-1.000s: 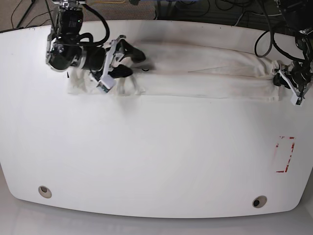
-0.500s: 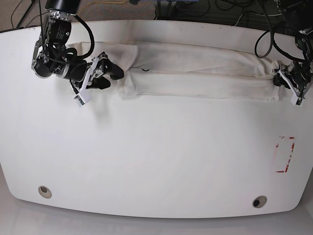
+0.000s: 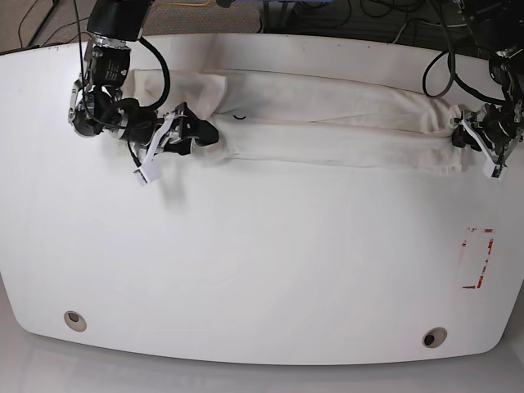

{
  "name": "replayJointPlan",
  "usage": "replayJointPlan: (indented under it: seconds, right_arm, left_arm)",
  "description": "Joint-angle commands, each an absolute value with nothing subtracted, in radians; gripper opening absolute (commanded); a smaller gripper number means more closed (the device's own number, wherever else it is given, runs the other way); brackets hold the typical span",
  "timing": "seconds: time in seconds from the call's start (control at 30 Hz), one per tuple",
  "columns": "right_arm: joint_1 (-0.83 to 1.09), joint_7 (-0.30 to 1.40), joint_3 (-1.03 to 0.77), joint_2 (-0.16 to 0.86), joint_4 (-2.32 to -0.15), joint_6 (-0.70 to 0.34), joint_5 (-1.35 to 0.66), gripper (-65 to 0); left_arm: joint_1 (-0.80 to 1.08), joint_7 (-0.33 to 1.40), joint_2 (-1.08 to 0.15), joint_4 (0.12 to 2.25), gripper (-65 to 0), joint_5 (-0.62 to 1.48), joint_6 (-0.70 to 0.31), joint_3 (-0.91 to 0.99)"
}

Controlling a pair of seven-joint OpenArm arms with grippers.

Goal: Layout the t-shirt on the table in an organized manner, then fold the t-shirt properly
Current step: 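Push the folded end further along the shirt with the right gripper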

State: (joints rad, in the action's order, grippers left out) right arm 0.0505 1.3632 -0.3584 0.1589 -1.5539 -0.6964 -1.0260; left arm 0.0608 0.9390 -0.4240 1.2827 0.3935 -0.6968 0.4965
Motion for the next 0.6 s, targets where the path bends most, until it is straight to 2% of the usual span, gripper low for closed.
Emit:
replayJointPlan:
  seconds: [0.0,0.57]
  right_arm:
    - [0.041,1.349,-0.344,0.154,-1.566,-0.698,-1.052,-25.7]
    - [0.119,1.354,-0.094,0.11,-1.748,-0.698,-1.058,-25.7]
  left_arm:
    - [0.064,0.974,-0.43,1.283,-38.2,0.36,-0.698,0.493]
    - [0.064,0.974,-0.432,1.283,-38.2,0.36,-0.698,0.495]
